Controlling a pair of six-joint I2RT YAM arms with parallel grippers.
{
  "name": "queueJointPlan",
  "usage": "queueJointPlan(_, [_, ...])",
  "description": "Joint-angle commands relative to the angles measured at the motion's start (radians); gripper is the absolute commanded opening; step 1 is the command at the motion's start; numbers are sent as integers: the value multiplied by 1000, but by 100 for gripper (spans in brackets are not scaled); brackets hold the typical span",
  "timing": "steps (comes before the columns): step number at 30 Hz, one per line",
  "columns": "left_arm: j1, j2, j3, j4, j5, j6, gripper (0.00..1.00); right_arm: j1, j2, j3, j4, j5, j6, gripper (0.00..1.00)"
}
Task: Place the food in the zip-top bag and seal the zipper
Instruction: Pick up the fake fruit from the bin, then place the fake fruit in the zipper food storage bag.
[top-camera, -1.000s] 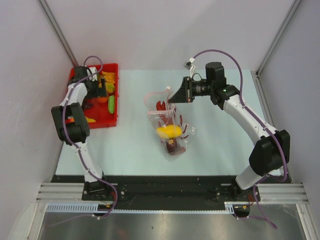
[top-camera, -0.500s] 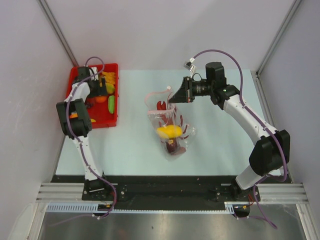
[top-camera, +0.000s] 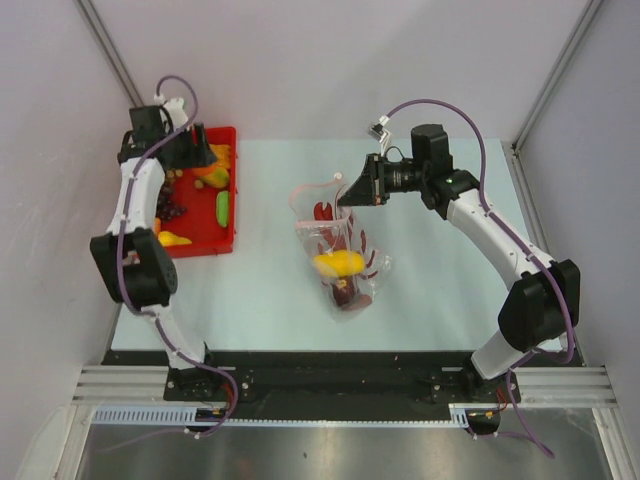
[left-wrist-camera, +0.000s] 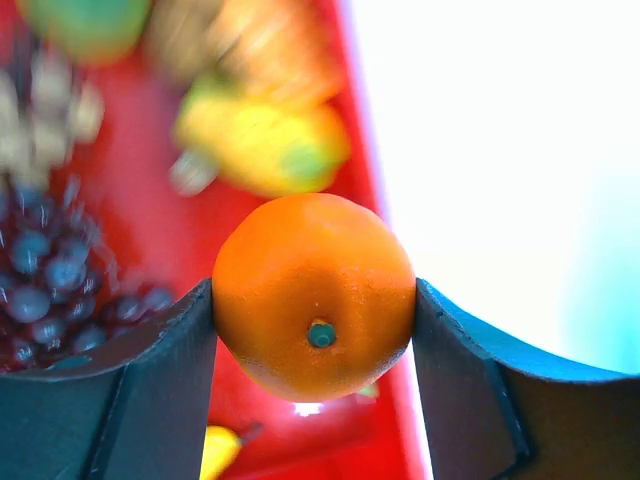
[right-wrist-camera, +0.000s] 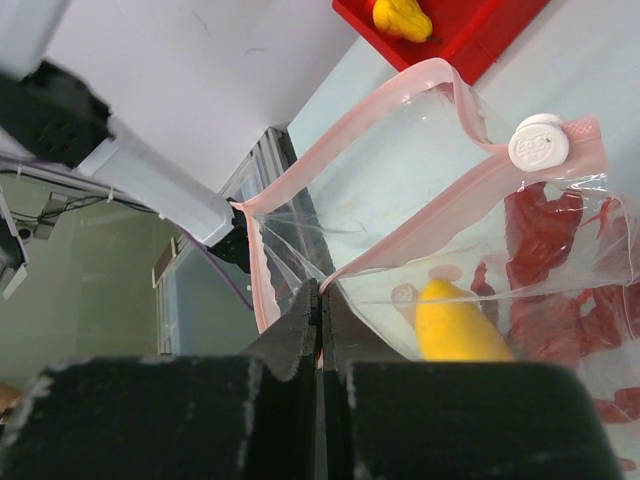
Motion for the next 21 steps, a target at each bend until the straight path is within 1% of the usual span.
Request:
queueJointPlan(1, [-146,-274,28,-49,265,-6,52,8,-39,39,11,-13,-25,0])
queueJointPlan(2, [-222,-318,22,-57,291,-9,52,10,-39,39,14,-12,-25,0])
queueJointPlan(4, [-291,-355,-21,-47,308,-23,54,13,-40,39,18,-15,-23,0])
queueJointPlan(5, [-356,-375,-36,-37,328,-42,54,14,-42,39,22,-14,-23,0])
queueJointPlan(7, [-417,-415,-82,4,337,-89,55,19,-42,39,24,-13,-23,0])
queueJointPlan(8, [-472,-423,-96,11,348,-120,55,19,-45,40,25,-12,-23,0])
queueJointPlan(11, [-577,-440,-146,19,362,-128,55,20,-48,39,24,-12,-23,0])
queueJointPlan(13, [-626,-459,-208,16,339,-105,60,20,-51,39,21,-10,-26,0])
queueJointPlan(14, [-634,-463,-226,11,330,-91,63,19,-56,39,21,-9,-28,0])
queueJointPlan(15, [-635,-467,-252,6,328,-88,72,20,-57,37,16,-9,-33,0])
queueJointPlan(17, [-635,-461,-257,-24,313,-74,81,20,-62,39,11,-7,-39,0])
queueJointPlan(19, [-635,-455,-226,-69,290,-53,99,22,-63,36,5,-6,-46,0])
queueJointPlan(21, [-629,-463,-180,-93,287,-24,100,23,-63,32,4,-6,-46,0])
